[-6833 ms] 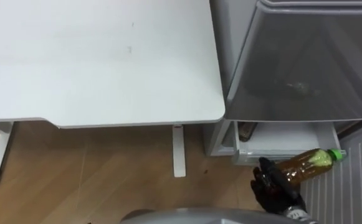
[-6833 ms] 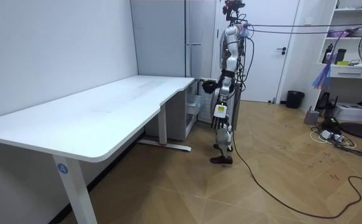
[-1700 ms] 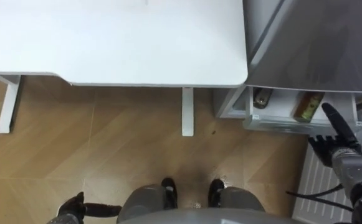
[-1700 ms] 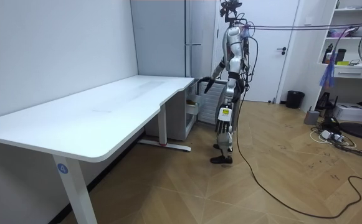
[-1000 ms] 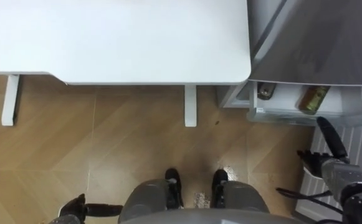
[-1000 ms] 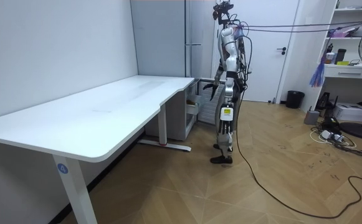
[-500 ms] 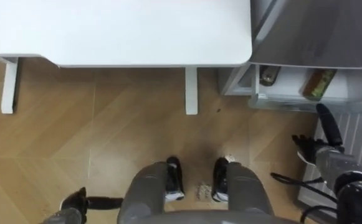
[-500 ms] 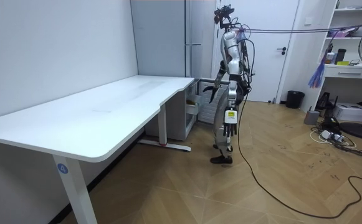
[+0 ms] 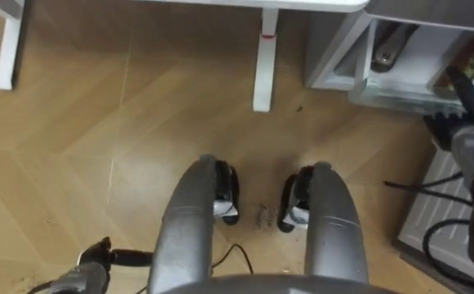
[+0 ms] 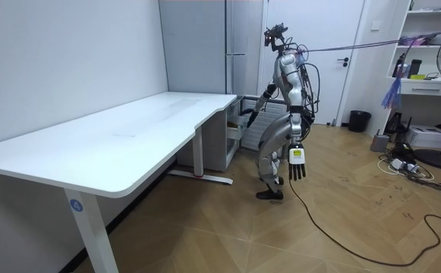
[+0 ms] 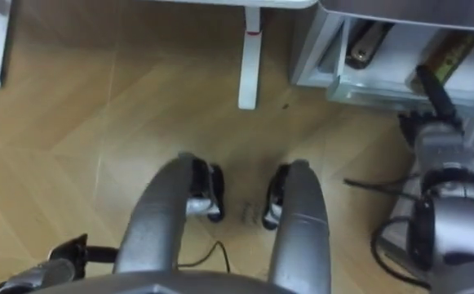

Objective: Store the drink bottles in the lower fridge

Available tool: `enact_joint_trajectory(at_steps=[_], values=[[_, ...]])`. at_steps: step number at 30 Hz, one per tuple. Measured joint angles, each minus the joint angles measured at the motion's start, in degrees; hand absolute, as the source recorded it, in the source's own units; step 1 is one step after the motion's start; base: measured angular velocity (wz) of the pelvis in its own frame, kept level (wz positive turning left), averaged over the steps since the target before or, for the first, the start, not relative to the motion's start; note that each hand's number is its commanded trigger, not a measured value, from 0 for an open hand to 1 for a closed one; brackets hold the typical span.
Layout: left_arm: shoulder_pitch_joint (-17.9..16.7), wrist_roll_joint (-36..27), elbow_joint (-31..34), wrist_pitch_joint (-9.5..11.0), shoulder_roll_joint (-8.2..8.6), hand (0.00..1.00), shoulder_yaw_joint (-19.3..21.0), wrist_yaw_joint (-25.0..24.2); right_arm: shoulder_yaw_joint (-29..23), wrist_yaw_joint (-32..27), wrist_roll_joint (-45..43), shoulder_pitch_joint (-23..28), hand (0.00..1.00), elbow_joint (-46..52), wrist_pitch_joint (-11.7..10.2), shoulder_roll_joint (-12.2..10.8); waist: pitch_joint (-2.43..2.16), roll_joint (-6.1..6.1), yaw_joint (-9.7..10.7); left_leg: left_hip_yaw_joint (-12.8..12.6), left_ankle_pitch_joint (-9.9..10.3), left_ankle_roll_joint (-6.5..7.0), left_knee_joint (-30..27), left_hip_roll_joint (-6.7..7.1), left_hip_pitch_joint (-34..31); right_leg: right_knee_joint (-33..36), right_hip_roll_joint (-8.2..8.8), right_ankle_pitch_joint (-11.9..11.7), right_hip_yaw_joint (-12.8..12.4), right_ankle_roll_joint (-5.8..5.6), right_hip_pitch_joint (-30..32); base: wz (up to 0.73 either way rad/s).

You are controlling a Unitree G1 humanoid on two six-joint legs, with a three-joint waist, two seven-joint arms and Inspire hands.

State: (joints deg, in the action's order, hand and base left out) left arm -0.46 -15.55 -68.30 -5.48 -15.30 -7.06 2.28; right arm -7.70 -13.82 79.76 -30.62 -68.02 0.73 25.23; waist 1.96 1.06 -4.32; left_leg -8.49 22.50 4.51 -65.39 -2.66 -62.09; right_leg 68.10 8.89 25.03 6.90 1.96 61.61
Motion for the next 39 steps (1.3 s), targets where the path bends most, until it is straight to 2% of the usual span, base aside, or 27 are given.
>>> enact_joint_trajectory(at_steps=[7, 11, 16, 17, 19, 20, 23, 25, 27, 31, 36, 39], values=[[0.1, 0.1, 2.7, 0.8, -0.2, 0.0, -0.5, 0.1, 2.2, -6.0, -1.3, -3.5, 0.0, 1.7, 0.0, 1.7, 0.03, 0.48, -0.5, 0.3, 0.0, 0.08, -2.9, 0.82, -5.7, 2.9, 0.23, -0.2, -0.7, -0.12, 5.9, -0.03], [0.0, -0.2, 3.1, 1.5, -0.81, 0.0, -0.5, 0.6, 2.8, -10.0, -1.3, -5.3, 0.0, 2.0, -0.2, 2.6, 0.07, 0.59, -0.7, 0.4, -0.1, 0.49, -4.0, 1.85, -7.7, 4.4, 1.21, -0.2, -0.9, -0.28, 8.1, 0.04], [-0.7, -0.7, 3.0, 3.4, -1.27, 0.0, -1.0, 1.3, 4.7, -15.8, -1.3, -7.4, 0.0, 2.2, -0.9, 3.5, 0.07, 0.58, -1.1, 0.8, -0.2, 0.81, -4.4, 3.44, -9.4, 5.6, 2.54, 0.0, -1.0, -0.53, 9.8, 0.06], [-1.3, -0.7, 3.1, 3.9, -1.26, 0.0, -1.0, 1.6, 5.3, -18.6, -1.4, -7.7, 0.0, 4.1, -0.9, 3.7, 0.05, 0.57, -1.4, 0.7, -0.1, 0.91, -4.4, 3.55, -9.7, 5.8, 2.89, 0.1, -1.0, -0.51, 10.3, -0.04], [-2.4, -0.8, 3.2, 4.7, -1.26, 0.0, -0.9, 2.2, 6.0, -22.3, -1.4, -8.8, 0.0, 6.4, -0.9, 4.9, 0.05, 0.57, -2.1, 0.9, -0.2, 0.93, -4.4, 3.74, -10.5, 5.8, 3.24, 0.1, -0.7, -0.48, 11.2, -0.11], [-3.3, -1.3, 3.2, 4.9, -1.29, 0.0, -0.9, 2.5, 6.8, -23.5, -1.4, -9.2, 0.0, 7.5, -1.0, 5.9, 0.05, 0.56, -2.4, 1.2, -0.2, 0.95, -4.3, 4.29, -10.6, 5.9, 3.81, 0.2, -0.4, -0.42, 11.3, 0.0], [-4.9, -1.8, 3.0, 5.7, -1.46, 0.0, -0.8, 3.6, 8.1, -26.3, -2.9, -9.4, 0.0, 12.1, -2.3, 6.7, 0.05, 0.57, -2.3, 2.1, -0.3, 0.75, -4.3, 5.46, -10.8, 6.8, 5.1, 1.1, 0.6, -0.08, 11.3, 0.2], [-5.2, -1.8, 2.9, 6.2, -1.52, 0.0, -0.3, 4.3, 8.1, -30.3, -5.3, -9.4, 0.0, 18.5, -2.2, 6.7, 0.06, 0.58, -2.2, 2.8, -0.4, 0.28, -4.3, 5.41, -11.4, 6.8, 5.16, 1.6, 1.2, 0.43, 11.6, 0.2], [-6.1, -1.8, 2.9, 6.7, -1.47, 0.0, 0.0, 5.0, 13.2, -34.7, -11.7, -9.1, 0.0, 25.7, 1.0, 6.4, 0.09, 0.68, -1.4, 3.9, -0.7, -0.5, -4.4, 5.33, -11.4, 6.8, 5.08, 2.0, 2.0, 1.18, 11.1, 0.07], [-6.2, -2.0, 3.0, 8.4, -1.38, 0.0, -0.6, 6.1, 15.2, -38.9, -12.9, -9.3, 0.0, 28.8, 1.9, 5.9, 0.07, 0.65, -1.3, 4.9, -1.1, -1.44, -4.4, 5.29, -11.9, 7.0, 4.97, 2.3, 3.0, 2.01, 11.1, 0.11], [-8.2, -2.9, 3.1, 8.5, -1.39, 0.0, -1.9, 8.2, 18.2, -44.5, -14.2, -9.4, 0.0, 31.5, 1.9, 5.9, 0.0, 0.53, -2.4, 6.0, -1.1, -2.44, -5.4, 5.22, -12.3, 8.2, 5.15, 2.9, 4.0, 3.25, 11.2, 0.07], [-9.8, -3.0, 3.1, 8.5, -1.4, 0.0, -2.3, 8.5, 19.6, -45.5, -14.4, -9.4, 0.0, 32.1, 1.9, 6.0, -0.01, 0.51, -2.5, 6.2, -1.0, -2.96, -6.2, 5.13, -12.3, 9.2, 5.18, 3.4, 4.1, 3.83, 11.2, 0.04]])
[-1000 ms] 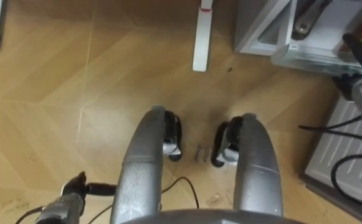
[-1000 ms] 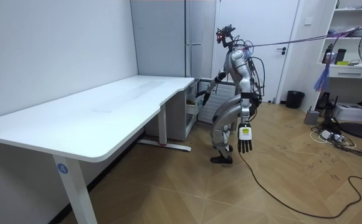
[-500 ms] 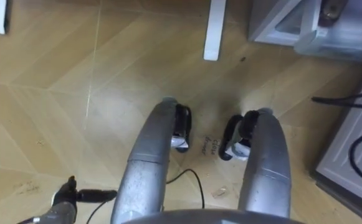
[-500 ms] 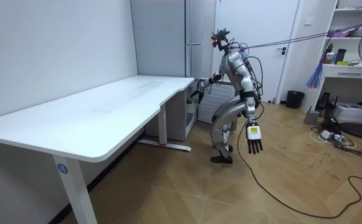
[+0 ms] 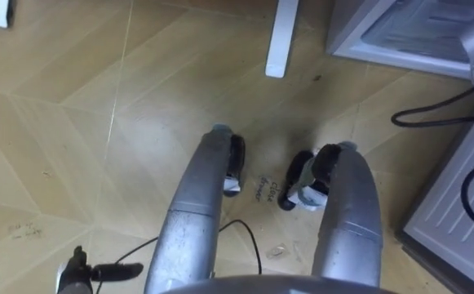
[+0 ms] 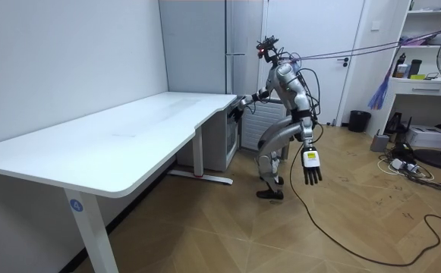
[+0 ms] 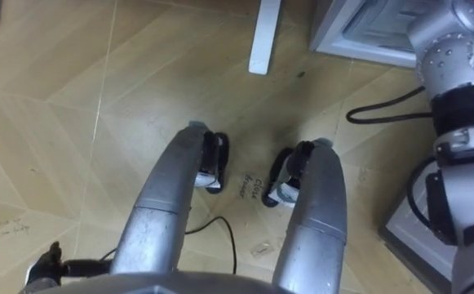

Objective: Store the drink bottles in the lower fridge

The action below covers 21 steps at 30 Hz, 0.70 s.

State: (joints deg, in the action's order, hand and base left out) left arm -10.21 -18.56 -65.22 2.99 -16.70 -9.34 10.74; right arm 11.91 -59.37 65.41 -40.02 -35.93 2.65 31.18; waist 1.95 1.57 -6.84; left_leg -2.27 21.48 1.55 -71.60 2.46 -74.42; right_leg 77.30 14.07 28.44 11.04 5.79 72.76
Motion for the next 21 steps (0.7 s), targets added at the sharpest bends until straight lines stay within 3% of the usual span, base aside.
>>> enact_joint_trajectory(at_steps=[7, 13, 16, 19, 21], values=[[-0.9, -4.5, 1.8, -0.1, -0.51, 0.0, -3.3, 1.5, 0.7, -1.8, 1.0, -0.5, 0.0, 0.7, -0.1, 0.0, -0.07, -0.37, -1.3, 0.1, 0.0, -1.24, -0.6, -0.66, 0.0, 0.9, 0.4, 0.6, 1.2, 1.61, -0.3, 0.01], [-2.1, -4.4, 3.4, 0.1, -1.35, 0.0, -5.2, 1.6, 0.4, -1.2, 8.4, -0.5, 0.0, -1.1, -2.2, 0.6, 0.07, -0.96, -1.6, 1.4, -0.1, -1.39, -0.4, -0.55, 1.0, 0.4, 1.41, 1.0, 3.6, 2.22, -2.7, 0.08], [-3.2, -4.4, 5.7, 0.0, -1.99, 0.0, -6.6, 1.5, 0.3, 1.4, 9.4, 0.2, 0.0, -2.7, -3.6, 0.6, 0.06, -1.73, -1.6, 1.4, -0.1, -1.39, 0.2, -0.77, 2.2, -0.3, 1.37, 1.0, 3.9, 2.13, -4.1, 0.03], [-3.7, -4.4, 6.3, 0.3, -2.72, 0.0, -6.7, 1.4, 0.2, 6.9, 12.2, 1.5, 0.0, -6.7, -5.2, 0.7, 0.12, -1.89, -2.0, 1.6, -0.1, -1.32, 1.5, -0.77, 4.9, -2.0, 1.32, 0.9, 4.5, 2.06, -7.0, 0.0], [-4.3, -4.4, 6.3, 0.3, -2.76, 0.0, -6.7, 0.5, -0.7, 13.0, 14.6, 3.7, 0.0, -9.3, -5.9, 1.0, 0.12, -1.95, -2.3, 1.7, -0.1, -1.29, 3.4, -0.81, 7.9, -4.4, 0.55, 0.5, 4.6, 1.37, -10.1, -0.06]])
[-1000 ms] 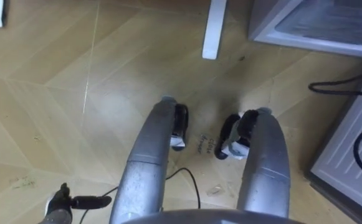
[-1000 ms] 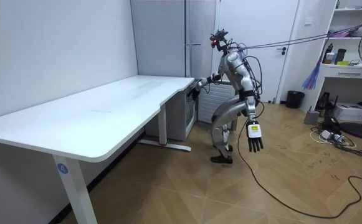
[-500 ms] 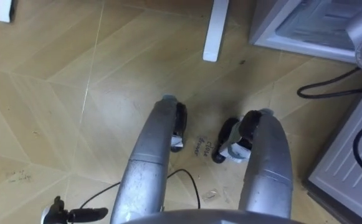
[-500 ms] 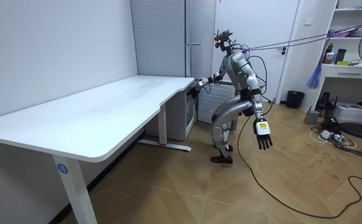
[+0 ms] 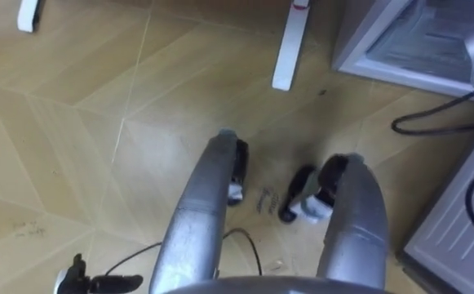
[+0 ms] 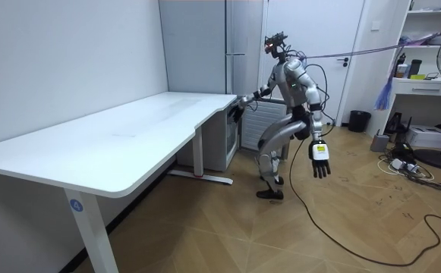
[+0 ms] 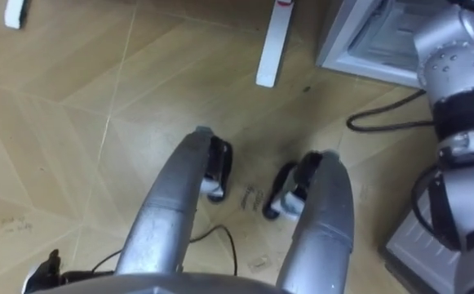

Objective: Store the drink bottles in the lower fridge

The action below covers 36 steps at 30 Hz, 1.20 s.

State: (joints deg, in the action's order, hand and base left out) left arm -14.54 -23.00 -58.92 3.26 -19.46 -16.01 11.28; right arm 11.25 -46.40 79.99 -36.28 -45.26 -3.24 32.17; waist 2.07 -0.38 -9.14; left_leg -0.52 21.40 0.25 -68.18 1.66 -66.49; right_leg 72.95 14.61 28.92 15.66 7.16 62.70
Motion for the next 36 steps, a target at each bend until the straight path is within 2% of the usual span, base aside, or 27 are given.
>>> enact_joint_trajectory(at_steps=[5, 7, 9, 10, 12, 14, 17, 19, 23, 25, 27, 28, 29, 31, 32, 33, 36], values=[[0.0, 0.1, -0.1, -0.4, 0.01, 0.0, 0.1, -3.2, -1.4, 12.4, 0.7, 3.3, 0.0, -8.0, 0.0, 0.2, 0.07, 0.1, -0.3, 0.1, -0.4, -0.26, 5.1, -0.18, 6.8, -5.7, -1.43, -1.4, 0.2, -1.54, -6.7, -0.07], [0.0, 0.2, -0.2, -0.4, 0.01, 0.0, 0.4, -4.2, -1.5, 16.6, 0.4, 3.8, 0.0, -10.7, 0.1, 0.4, 0.19, 0.47, -0.2, -0.1, -0.6, -0.31, 7.3, -0.48, 9.3, -8.1, -1.8, -1.9, 0.5, -1.59, -9.2, -0.09], [0.1, 1.0, -0.2, -0.9, 0.07, 0.0, 2.0, -5.7, -3.2, 22.2, -1.9, 6.0, 0.0, -13.3, 0.4, 0.3, 0.28, 0.92, 1.0, -0.1, -1.5, 0.11, 11.3, -0.86, 13.5, -12.4, -2.3, -3.1, 1.3, -1.66, -13.8, 0.09], [0.3, 1.3, -0.2, -1.1, 0.09, 0.0, 2.7, -5.9, -3.9, 23.6, -2.0, 6.7, 0.0, -14.7, 0.9, 0.3, 0.32, 0.99, 1.1, -0.1, -1.7, 0.16, 12.3, -0.88, 14.6, -13.5, -2.66, -3.3, 1.4, -1.92, -14.9, 0.14], [1.0, 1.2, -0.2, -1.6, 0.02, 0.0, 5.5, -6.5, -5.6, 27.4, -5.6, 8.7, 0.0, -19.7, 3.0, 0.3, 0.43, 1.98, 1.5, -0.2, -2.4, 0.27, 16.4, -0.93, 18.4, -17.7, -3.15, -4.2, 1.8, -2.44, -18.7, 0.02], [1.4, 1.3, -0.2, -2.1, 0.03, 0.0, 7.0, -6.7, -5.9, 29.5, -10.1, 10.3, 0.0, -21.3, 4.1, 0.3, 0.61, 2.54, 2.1, -0.6, -2.7, 0.27, 19.1, -1.03, 21.5, -20.4, -3.52, -4.8, 1.8, -2.71, -21.5, -0.13], [2.4, 1.4, -0.2, -2.2, 0.12, 0.0, 8.6, -6.8, -5.9, 32.7, -16.0, 12.2, 0.0, -21.6, 7.1, 0.3, 0.77, 3.56, 3.2, -1.2, -2.7, 0.37, 22.5, -1.11, 26.3, -23.6, -3.66, -5.2, 1.6, -3.25, -25.8, -0.11], [2.8, 2.3, -0.2, -2.3, 0.19, 0.0, 9.8, -6.8, -5.9, 33.9, -19.8, 13.8, 0.0, -21.5, 8.8, 0.2, 0.7, 4.1, 3.9, -1.6, -2.8, 0.49, 24.6, -1.08, 29.6, -25.8, -3.76, -5.4, 1.5, -3.65, -28.7, -0.06], [2.8, 3.9, -0.5, -3.0, 0.88, 0.0, 12.1, -6.8, -8.1, 36.0, -27.6, 18.9, 0.0, -20.0, 11.1, 0.2, 0.59, 4.84, 4.7, -2.7, -3.2, 1.04, 31.0, -0.99, 39.2, -32.2, -4.48, -6.3, 1.2, -5.24, -37.7, -0.08], [1.8, 4.0, -0.1, -3.3, 1.04, 0.0, 13.9, -7.0, -9.6, 36.5, -31.5, 22.1, 0.0, -17.0, 12.5, 0.1, 0.41, 5.12, 5.0, -3.0, -3.6, 1.15, 34.3, -0.9, 43.3, -35.5, -5.29, -7.0, 0.4, -6.07, -41.4, -0.17], [-0.3, 4.2, 0.3, -3.8, 1.18, 0.0, 16.4, -6.9, -11.6, 36.6, -35.5, 25.3, 0.0, -12.4, 13.9, 0.2, -0.61, 5.61, 6.5, -4.0, -4.8, 1.23, 38.9, -0.98, 48.1, -40.1, -6.11, -8.6, 0.0, -6.53, -45.7, -0.25], [-0.5, 4.7, 0.3, -4.2, 1.24, 0.0, 17.0, -7.0, -12.2, 36.6, -36.1, 26.4, 0.0, -11.1, 14.1, 0.2, -0.83, 5.56, 7.1, -4.0, -5.0, 1.29, 40.0, -1.02, 49.2, -41.4, -6.41, -9.1, 0.1, -6.66, -46.9, -0.15], [-0.7, 4.7, 0.3, -4.5, 1.36, 0.0, 18.2, -7.0, -13.4, 36.4, -37.7, 28.6, 0.0, -8.4, 14.3, 0.2, -1.24, 5.57, 7.9, -4.1, -5.5, 1.28, 42.3, -1.05, 51.6, -43.6, -7.03, -10.1, 0.0, -6.91, -49.1, -0.18], [-0.7, 4.7, 0.4, -4.6, 1.97, 0.0, 20.1, -7.1, -15.2, 35.8, -40.0, 30.4, 0.0, -5.6, 14.9, 0.1, -1.39, 5.6, 8.8, -4.1, -6.1, 1.37, 45.5, -0.97, 55.3, -46.5, -7.76, -11.2, 0.0, -7.21, -52.4, -0.21], [-0.7, 4.8, 0.3, -4.6, 2.75, 0.0, 21.6, -7.3, -17.0, 35.6, -40.2, 31.4, 0.0, -4.0, 16.0, 0.1, -1.34, 5.82, 9.2, -4.8, -6.6, 1.48, 47.4, -0.85, 57.7, -47.8, -7.86, -11.7, -0.3, -7.51, -54.3, -0.29], [-0.9, 5.2, 0.5, -4.5, 3.51, 0.0, 22.6, -7.3, -18.1, 35.3, -40.7, 32.6, 0.0, -2.0, 17.1, 0.1, -1.55, 5.95, 8.9, -6.0, -6.8, 1.57, 48.9, -0.85, 59.5, -48.8, -8.14, -12.0, -1.4, -7.74, -55.4, -0.34], [-1.6, 7.0, 0.8, -4.6, 3.72, 0.0, 22.6, -7.3, -18.2, 33.7, -45.9, 34.4, 0.0, 4.5, 18.3, 0.1, -1.81, 5.83, 9.6, -6.0, -6.9, 1.64, 50.4, -0.86, 61.7, -49.9, -8.5, -12.7, -1.8, -7.91, -56.9, -0.31]])
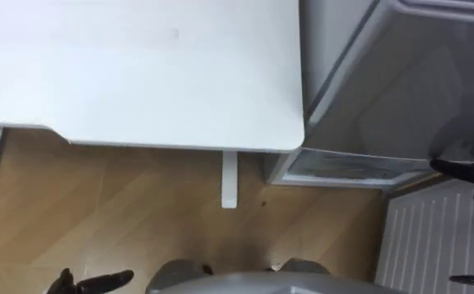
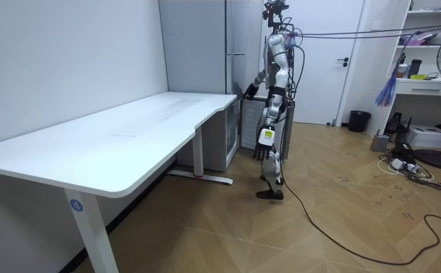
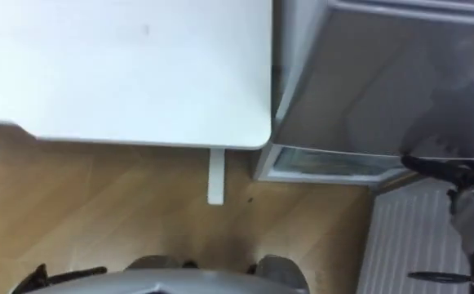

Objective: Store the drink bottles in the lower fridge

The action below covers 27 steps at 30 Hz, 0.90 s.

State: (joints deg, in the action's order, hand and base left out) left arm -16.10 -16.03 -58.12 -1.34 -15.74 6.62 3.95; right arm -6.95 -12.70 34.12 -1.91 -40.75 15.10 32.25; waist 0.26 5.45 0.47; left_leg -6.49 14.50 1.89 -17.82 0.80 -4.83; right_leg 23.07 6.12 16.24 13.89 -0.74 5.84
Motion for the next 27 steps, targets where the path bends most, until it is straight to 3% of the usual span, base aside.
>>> enact_joint_trajectory(at_steps=[3, 7, 9, 12, 17, 20, 27], values=[[-0.1, 1.2, 0.1, -0.7, 0.18, 0.0, 0.0, 0.2, -1.0, -1.0, -3.5, 0.3, 0.0, 3.3, 0.0, 0.0, 0.0, 0.72, 1.6, 0.2, -0.5, 0.04, 0.5, -0.03, 0.9, -0.7, -0.2, -0.5, 0.0, 0.06, -0.8, -0.03], [-0.6, 2.3, 0.2, -2.4, 1.16, 0.0, 0.1, -0.1, -5.0, -3.9, -5.5, 0.3, 0.0, 7.2, -0.4, 0.0, 0.0, 1.23, 2.2, 0.0, -0.9, 0.13, 1.5, -0.1, 1.8, -1.6, -0.49, -1.2, -0.4, 0.04, -1.7, -0.02], [-0.6, 5.1, 0.2, -3.3, 1.15, 0.0, 0.2, -1.0, -7.6, -5.7, -6.7, 0.3, 0.0, 11.2, -1.6, 0.0, -0.28, 1.63, 2.3, 0.0, -1.4, 0.06, 2.5, -0.1, 2.4, -2.7, -0.86, -1.5, -1.1, 0.01, -2.1, -0.03], [-0.5, 5.8, 0.3, -3.5, 1.07, 0.0, 0.2, -1.3, -8.5, -8.0, -9.3, 0.7, 0.0, 12.6, -2.6, 0.0, -0.5, 1.77, 2.5, 0.3, -1.8, -0.01, 2.9, -0.48, 2.5, -5.2, -1.62, -2.8, -1.1, 0.12, -2.9, 0.01], [-0.4, 5.7, 0.3, -3.8, 1.0, 0.0, 0.2, -1.1, -9.1, -11.2, -9.5, 1.0, 0.0, 12.9, -3.9, 0.0, -0.49, 1.94, 2.5, 0.2, -2.2, 0.03, 3.4, -0.87, 2.5, -7.6, -2.44, -4.7, -1.2, 0.21, -3.8, -0.03], [-0.3, 5.7, 0.3, -4.1, 0.92, 0.0, 0.6, -1.2, -9.6, -12.5, -9.6, 2.6, 0.0, 14.6, -4.1, 0.0, -0.48, 1.95, 2.4, -0.1, -2.1, 0.02, 3.6, -0.95, 2.5, -7.8, -2.53, -4.7, -1.3, 0.17, -3.9, 0.0], [-0.4, 5.7, 0.6, -4.6, 0.75, 0.0, 2.3, -1.2, -10.9, -15.0, -8.9, 3.0, 0.0, 13.7, -7.0, 0.0, -0.39, 1.79, 2.5, -0.6, -2.1, -0.03, 4.4, -1.21, 2.6, -8.5, -2.79, -5.0, -1.2, 0.3, -4.3, -0.01]])
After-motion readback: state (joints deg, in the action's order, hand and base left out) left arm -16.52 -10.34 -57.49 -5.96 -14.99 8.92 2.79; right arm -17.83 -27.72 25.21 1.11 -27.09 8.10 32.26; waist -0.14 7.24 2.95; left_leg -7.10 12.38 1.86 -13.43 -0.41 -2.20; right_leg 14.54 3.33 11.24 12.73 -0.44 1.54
